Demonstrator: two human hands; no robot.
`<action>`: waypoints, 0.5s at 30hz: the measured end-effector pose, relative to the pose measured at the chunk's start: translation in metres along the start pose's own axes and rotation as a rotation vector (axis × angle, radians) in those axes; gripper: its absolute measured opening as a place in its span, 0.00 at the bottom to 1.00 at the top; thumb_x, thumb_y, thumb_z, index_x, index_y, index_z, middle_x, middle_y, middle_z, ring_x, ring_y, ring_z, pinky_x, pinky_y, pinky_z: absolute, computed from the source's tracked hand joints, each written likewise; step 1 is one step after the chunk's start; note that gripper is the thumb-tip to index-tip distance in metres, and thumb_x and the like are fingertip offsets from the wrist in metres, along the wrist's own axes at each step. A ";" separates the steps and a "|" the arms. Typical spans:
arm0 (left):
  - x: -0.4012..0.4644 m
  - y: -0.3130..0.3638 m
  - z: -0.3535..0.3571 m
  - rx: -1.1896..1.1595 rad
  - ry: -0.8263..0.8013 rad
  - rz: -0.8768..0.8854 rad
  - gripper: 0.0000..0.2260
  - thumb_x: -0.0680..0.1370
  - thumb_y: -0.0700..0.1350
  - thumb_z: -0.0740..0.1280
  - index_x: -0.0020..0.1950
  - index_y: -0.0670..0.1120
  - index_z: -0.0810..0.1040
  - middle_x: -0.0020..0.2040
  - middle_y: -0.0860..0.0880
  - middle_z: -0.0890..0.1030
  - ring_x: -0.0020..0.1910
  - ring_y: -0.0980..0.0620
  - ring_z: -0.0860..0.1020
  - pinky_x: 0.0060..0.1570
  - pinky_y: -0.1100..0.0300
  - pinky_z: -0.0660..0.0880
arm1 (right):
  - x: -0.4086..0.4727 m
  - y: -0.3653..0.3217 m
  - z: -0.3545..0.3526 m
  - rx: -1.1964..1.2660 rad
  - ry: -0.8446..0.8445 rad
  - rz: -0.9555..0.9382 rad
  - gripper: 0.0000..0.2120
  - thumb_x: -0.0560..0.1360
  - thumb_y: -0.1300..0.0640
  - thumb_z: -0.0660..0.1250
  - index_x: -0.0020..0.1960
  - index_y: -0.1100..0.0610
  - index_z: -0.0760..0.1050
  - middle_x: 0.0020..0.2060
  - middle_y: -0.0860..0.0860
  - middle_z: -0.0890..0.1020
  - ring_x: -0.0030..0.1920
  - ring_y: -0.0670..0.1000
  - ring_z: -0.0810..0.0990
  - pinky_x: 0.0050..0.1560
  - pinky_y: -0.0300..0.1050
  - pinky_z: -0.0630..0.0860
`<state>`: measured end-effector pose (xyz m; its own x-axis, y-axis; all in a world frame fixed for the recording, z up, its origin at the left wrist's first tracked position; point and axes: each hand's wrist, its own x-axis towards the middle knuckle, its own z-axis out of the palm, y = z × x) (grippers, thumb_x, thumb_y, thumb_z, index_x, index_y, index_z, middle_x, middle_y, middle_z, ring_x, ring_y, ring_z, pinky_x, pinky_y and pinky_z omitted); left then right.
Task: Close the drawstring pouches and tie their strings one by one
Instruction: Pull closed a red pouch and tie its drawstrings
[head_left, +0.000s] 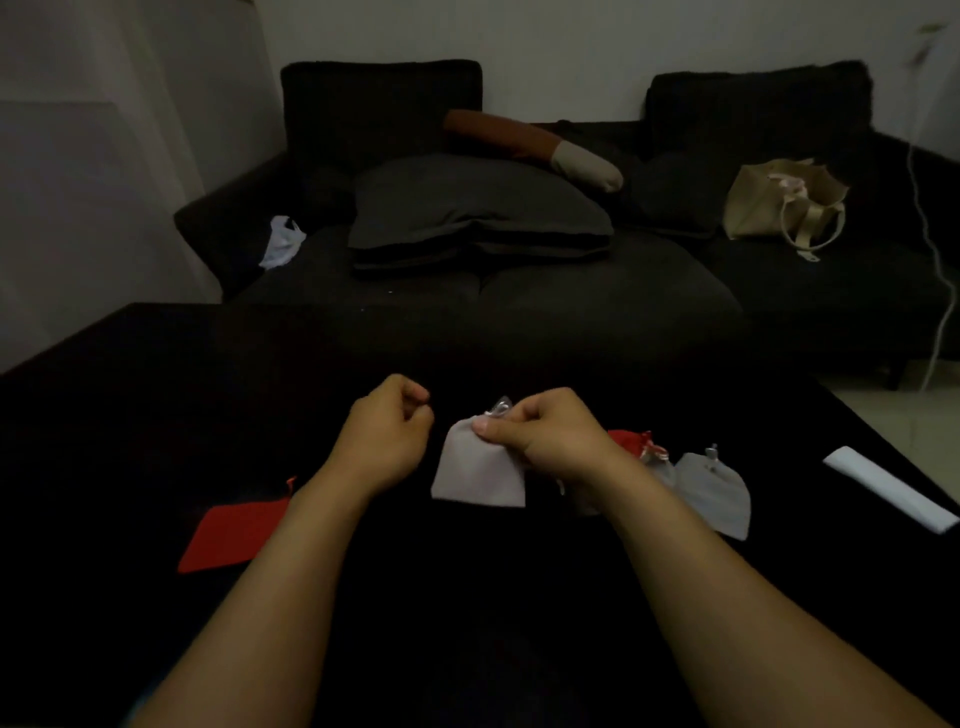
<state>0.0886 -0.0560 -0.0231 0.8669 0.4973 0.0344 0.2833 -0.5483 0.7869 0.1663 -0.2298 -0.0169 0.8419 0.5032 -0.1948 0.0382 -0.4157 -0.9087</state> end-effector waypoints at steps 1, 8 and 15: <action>-0.001 -0.013 -0.011 0.186 0.003 -0.053 0.08 0.80 0.47 0.65 0.58 0.51 0.74 0.51 0.51 0.80 0.47 0.53 0.79 0.46 0.57 0.77 | 0.007 0.002 0.013 -0.064 0.007 0.007 0.13 0.70 0.50 0.77 0.36 0.58 0.81 0.29 0.50 0.81 0.33 0.46 0.79 0.36 0.43 0.76; 0.000 -0.086 -0.062 0.651 -0.266 -0.574 0.18 0.78 0.51 0.64 0.65 0.46 0.72 0.69 0.42 0.69 0.69 0.36 0.66 0.69 0.36 0.63 | 0.016 -0.002 0.059 -0.622 0.192 -0.093 0.21 0.72 0.49 0.73 0.62 0.56 0.75 0.58 0.54 0.77 0.58 0.57 0.79 0.57 0.56 0.78; -0.018 -0.115 -0.074 0.799 -0.292 -0.481 0.23 0.77 0.43 0.68 0.72 0.43 0.68 0.71 0.41 0.68 0.69 0.39 0.71 0.69 0.50 0.70 | 0.015 -0.007 0.068 -0.574 0.062 -0.183 0.17 0.72 0.51 0.74 0.60 0.51 0.78 0.54 0.49 0.81 0.57 0.51 0.79 0.59 0.52 0.78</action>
<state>0.0102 0.0473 -0.0686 0.6233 0.6601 -0.4193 0.7345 -0.6782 0.0242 0.1420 -0.1680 -0.0380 0.8234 0.5672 -0.0160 0.4555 -0.6776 -0.5773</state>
